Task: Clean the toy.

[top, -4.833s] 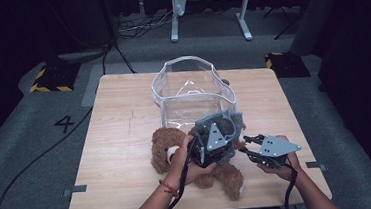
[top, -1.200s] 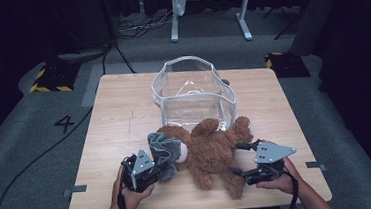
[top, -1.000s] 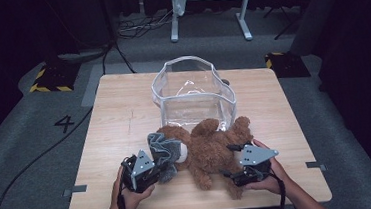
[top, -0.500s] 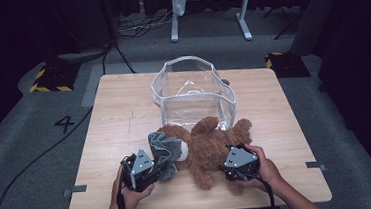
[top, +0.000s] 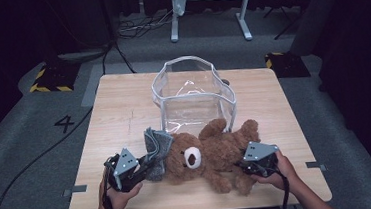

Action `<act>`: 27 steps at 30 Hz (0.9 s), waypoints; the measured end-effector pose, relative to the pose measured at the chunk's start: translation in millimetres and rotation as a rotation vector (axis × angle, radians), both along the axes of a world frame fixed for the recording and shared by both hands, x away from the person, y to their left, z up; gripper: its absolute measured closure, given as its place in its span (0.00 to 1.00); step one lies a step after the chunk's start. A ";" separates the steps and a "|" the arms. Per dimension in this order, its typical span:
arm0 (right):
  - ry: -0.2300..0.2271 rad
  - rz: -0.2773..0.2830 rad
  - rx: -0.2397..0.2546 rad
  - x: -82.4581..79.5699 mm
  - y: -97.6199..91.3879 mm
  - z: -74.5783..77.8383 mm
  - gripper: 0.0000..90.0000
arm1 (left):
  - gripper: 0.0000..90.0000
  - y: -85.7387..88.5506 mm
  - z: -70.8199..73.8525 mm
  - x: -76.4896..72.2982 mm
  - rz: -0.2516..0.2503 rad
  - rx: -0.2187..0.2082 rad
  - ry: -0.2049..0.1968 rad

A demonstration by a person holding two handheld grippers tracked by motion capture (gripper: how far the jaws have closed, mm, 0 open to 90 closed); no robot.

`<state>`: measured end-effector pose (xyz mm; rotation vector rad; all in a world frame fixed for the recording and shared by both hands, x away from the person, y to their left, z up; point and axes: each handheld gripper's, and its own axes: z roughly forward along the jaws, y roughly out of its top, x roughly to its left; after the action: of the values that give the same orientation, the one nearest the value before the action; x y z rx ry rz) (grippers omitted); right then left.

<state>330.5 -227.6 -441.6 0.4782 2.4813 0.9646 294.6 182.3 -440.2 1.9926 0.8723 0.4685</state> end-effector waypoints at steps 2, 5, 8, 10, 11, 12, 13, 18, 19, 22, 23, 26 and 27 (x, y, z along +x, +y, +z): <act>0.022 0.001 0.006 -0.3 -9.4 1.1 0.65 | 0.86 -3.8 -5.6 3.3 -0.005 0.021 0.027; 0.020 0.003 0.025 -0.5 -17.7 0.6 0.50 | 0.86 -16.1 -14.2 8.4 -0.031 0.058 0.059; 0.022 0.000 0.055 -0.6 -17.1 2.6 0.36 | 0.86 -28.1 -18.8 12.5 -0.059 0.084 0.073; -0.008 -0.001 0.072 -3.6 -16.4 7.1 0.30 | 0.86 -32.5 -20.1 14.4 -0.073 0.080 0.078; -0.029 -0.004 0.080 -5.5 -15.6 11.1 0.27 | 0.86 -33.9 -20.8 15.0 -0.078 0.077 0.081; -0.046 0.012 0.088 -7.6 -14.6 15.6 0.26 | 0.86 -34.4 -21.3 15.2 -0.083 0.068 0.082; -0.057 0.024 0.092 -9.9 -12.7 20.4 0.25 | 0.86 -34.1 -21.7 15.5 -0.088 0.054 0.088; -0.089 0.103 0.078 -17.5 11.5 35.3 0.24 | 0.86 -35.3 -22.4 13.5 -0.093 0.042 0.089; -0.088 0.117 0.067 -17.5 18.1 35.3 0.24 | 0.86 -35.2 -21.8 13.3 -0.094 0.048 0.080; -0.084 0.154 0.023 -15.5 39.0 32.1 0.24 | 0.86 -36.8 -22.0 12.5 -0.100 0.036 0.087; -0.085 0.160 0.011 -14.7 43.3 31.4 0.24 | 0.86 -37.4 -22.1 12.4 -0.100 0.033 0.085; -0.085 0.182 -0.025 -12.0 58.8 29.1 0.24 | 0.86 -38.8 -22.4 12.0 -0.111 0.031 0.085; -0.088 0.191 -0.039 -11.2 63.6 28.4 0.24 | 0.86 -39.5 -22.4 11.7 -0.114 0.036 0.082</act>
<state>319.2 -164.0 -413.2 0.1837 2.4941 0.9855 306.3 142.8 -462.6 2.0945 0.7999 0.3416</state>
